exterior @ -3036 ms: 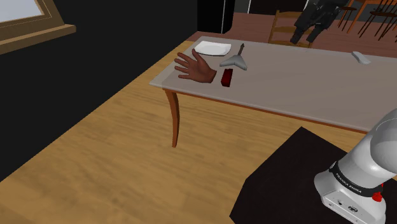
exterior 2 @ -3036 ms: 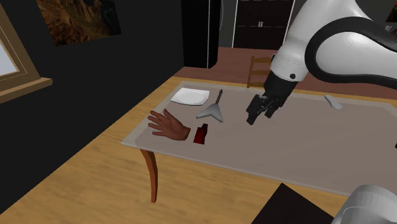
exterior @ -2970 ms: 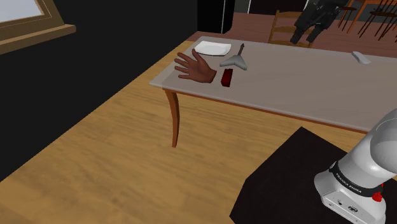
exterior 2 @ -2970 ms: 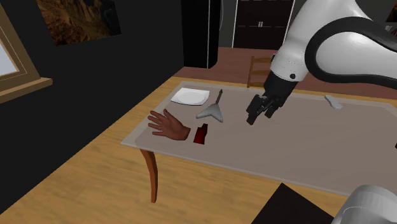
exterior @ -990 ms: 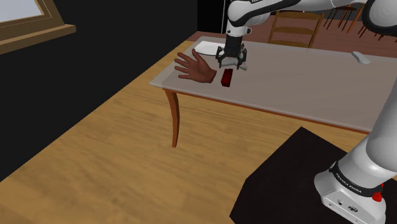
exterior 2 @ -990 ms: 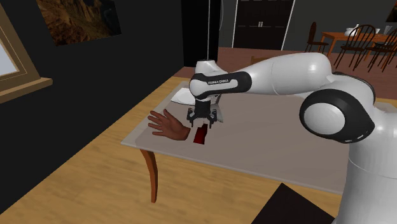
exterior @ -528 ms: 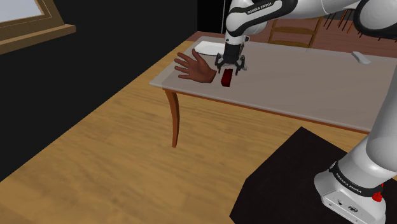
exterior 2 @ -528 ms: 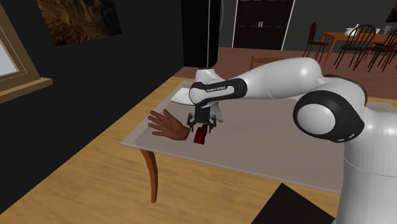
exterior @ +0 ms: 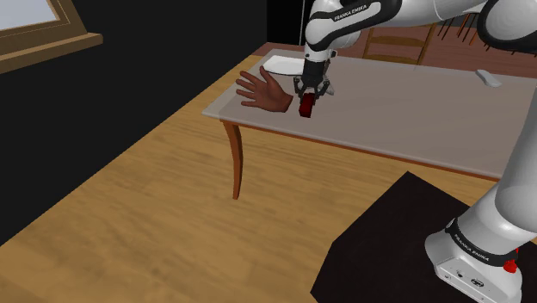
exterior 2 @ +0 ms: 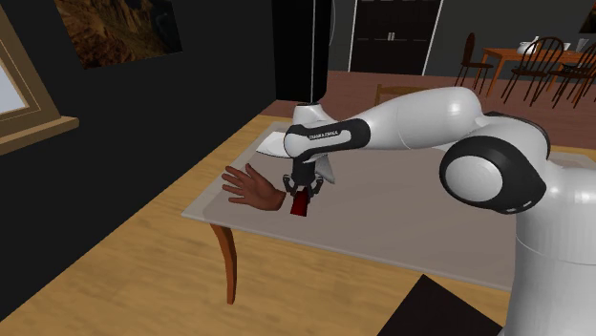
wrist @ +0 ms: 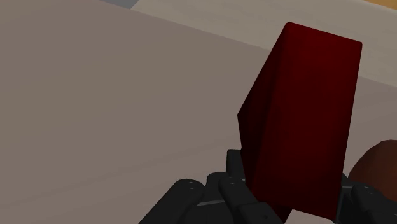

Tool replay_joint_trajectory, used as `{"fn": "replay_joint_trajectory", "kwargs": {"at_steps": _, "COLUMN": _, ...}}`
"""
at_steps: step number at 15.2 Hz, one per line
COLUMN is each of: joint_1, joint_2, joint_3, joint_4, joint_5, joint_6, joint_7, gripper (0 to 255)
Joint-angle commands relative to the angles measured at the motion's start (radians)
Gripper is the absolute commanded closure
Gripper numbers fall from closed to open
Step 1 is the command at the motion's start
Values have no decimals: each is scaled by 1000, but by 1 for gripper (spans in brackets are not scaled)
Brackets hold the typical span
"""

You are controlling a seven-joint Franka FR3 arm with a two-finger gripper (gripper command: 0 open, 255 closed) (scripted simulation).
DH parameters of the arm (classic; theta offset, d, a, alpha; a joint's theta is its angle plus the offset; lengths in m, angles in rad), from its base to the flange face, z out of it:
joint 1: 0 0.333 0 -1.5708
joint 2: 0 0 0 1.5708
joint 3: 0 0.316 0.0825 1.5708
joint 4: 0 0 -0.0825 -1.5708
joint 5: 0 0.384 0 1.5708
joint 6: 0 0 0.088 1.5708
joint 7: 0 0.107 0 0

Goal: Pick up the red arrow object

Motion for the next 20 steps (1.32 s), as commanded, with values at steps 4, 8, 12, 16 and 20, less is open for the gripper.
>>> {"fn": "replay_joint_trajectory", "kwargs": {"at_steps": 4, "joint_1": 0, "joint_2": 0, "joint_3": 0, "joint_4": -1, "joint_5": 0, "joint_6": 0, "joint_7": 0, "gripper": 255}}
{"fn": "replay_joint_trajectory", "kwargs": {"at_steps": 8, "joint_1": -1, "joint_2": -16, "joint_3": 0, "joint_4": 31, "joint_5": -1, "joint_6": -47, "joint_7": 3, "gripper": 255}}
{"fn": "replay_joint_trajectory", "kwargs": {"at_steps": 12, "joint_1": -1, "joint_2": -28, "joint_3": 0, "joint_4": 67, "joint_5": -1, "joint_6": -96, "joint_7": 6, "gripper": 255}}
{"fn": "replay_joint_trajectory", "kwargs": {"at_steps": 16, "joint_1": -1, "joint_2": -38, "joint_3": 0, "joint_4": 107, "joint_5": -2, "joint_6": -146, "joint_7": 9, "gripper": 255}}
{"fn": "replay_joint_trajectory", "kwargs": {"at_steps": 20, "joint_1": -1, "joint_2": -43, "joint_3": 0, "joint_4": 142, "joint_5": -2, "joint_6": -186, "joint_7": 12, "gripper": 255}}
